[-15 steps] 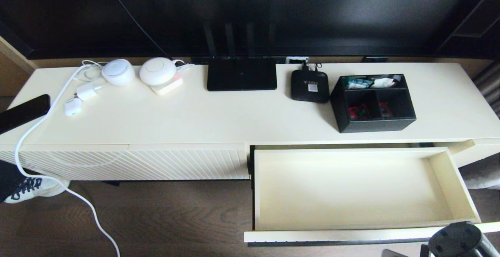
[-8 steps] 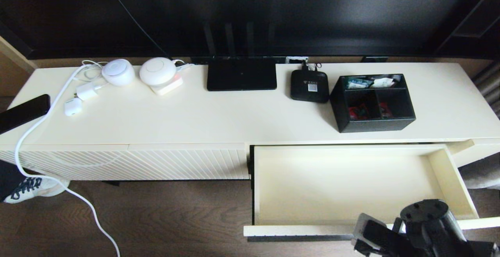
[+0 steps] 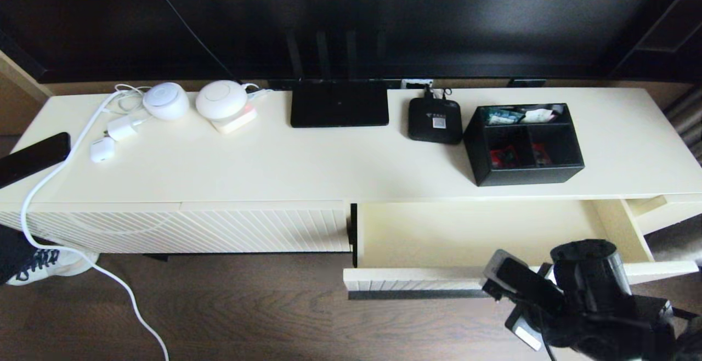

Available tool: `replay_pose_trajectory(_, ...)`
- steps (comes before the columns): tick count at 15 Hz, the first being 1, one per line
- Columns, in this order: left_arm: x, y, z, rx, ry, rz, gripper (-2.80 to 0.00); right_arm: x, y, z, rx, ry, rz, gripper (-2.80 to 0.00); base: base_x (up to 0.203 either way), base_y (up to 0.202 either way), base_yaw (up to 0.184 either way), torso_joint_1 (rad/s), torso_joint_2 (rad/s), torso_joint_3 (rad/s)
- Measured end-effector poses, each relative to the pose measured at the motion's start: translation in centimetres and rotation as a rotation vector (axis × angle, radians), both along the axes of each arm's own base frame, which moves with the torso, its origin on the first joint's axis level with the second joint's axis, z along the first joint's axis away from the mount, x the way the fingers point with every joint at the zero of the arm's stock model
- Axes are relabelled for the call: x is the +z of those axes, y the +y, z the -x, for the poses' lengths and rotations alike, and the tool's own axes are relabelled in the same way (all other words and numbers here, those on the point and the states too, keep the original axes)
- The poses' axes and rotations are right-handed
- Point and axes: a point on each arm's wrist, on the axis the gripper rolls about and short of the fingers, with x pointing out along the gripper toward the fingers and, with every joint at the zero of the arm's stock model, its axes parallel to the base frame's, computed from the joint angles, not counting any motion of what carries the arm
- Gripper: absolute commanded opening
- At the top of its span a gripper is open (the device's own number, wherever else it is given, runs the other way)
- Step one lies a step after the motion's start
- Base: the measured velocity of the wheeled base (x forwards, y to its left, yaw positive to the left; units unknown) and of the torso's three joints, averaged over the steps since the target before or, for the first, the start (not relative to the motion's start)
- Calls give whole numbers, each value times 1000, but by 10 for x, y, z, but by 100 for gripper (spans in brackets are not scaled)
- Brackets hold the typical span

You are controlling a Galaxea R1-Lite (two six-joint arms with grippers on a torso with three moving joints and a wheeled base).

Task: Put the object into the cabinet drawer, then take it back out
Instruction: Close the drawer

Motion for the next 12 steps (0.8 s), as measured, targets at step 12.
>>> replay_pose_trajectory(12, 0, 0, 0, 0, 0, 0, -280, 27, 3, -53, -77, -187, -81, -280, 0, 0, 0, 0, 0, 0)
